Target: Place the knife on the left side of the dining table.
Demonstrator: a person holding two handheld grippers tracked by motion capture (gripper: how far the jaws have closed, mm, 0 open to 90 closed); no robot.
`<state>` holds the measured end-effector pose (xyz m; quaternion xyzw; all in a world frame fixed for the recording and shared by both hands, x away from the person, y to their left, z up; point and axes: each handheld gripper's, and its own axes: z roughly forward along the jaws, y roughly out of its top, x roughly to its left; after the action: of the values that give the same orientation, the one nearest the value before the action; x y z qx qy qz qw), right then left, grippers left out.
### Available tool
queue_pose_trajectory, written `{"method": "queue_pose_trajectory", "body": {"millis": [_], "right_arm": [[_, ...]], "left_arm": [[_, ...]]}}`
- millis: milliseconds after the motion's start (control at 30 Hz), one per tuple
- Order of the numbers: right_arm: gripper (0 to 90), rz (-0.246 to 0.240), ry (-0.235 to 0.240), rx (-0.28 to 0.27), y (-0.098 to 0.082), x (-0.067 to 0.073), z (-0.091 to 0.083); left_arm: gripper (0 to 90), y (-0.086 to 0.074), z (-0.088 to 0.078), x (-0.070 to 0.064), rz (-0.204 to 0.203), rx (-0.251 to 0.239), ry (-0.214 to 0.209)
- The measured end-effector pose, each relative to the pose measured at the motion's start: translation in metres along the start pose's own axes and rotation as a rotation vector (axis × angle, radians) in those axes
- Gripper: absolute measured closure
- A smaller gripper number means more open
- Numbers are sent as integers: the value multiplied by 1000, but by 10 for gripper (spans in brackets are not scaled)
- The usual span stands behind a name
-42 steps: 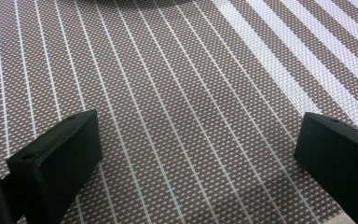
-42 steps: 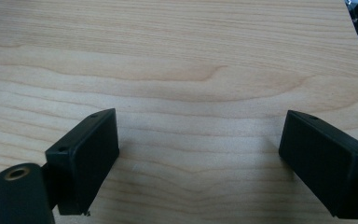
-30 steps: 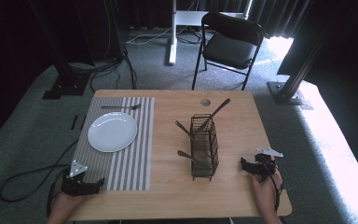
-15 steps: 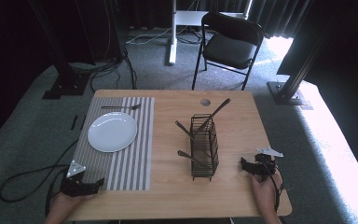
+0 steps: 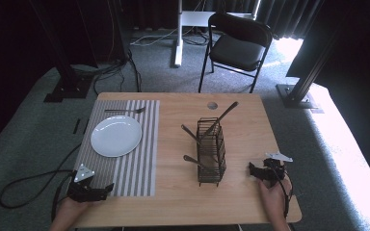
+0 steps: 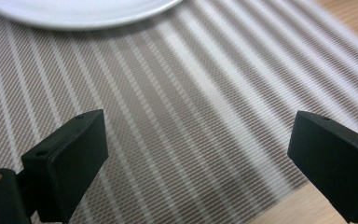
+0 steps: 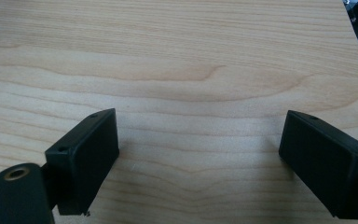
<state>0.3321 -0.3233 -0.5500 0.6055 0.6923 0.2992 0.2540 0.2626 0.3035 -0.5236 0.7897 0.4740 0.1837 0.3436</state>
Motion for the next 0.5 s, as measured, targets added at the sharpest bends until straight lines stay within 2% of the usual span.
{"method": "queue_pose_trajectory", "body": {"millis": [167,333,367,500], "right_arm": [[113,0,0,0,0,0,0],[113,0,0,0,0,0,0],[113,0,0,0,0,0,0],[113,0,0,0,0,0,0]], "left_arm": [[51,15,-2,-15,47,-17,-20],[51,27,0,-25,69,-30,-43],[50,33,1,-32,80,-42,-55],[50,44,4,-44,102,-50,-69]]}}
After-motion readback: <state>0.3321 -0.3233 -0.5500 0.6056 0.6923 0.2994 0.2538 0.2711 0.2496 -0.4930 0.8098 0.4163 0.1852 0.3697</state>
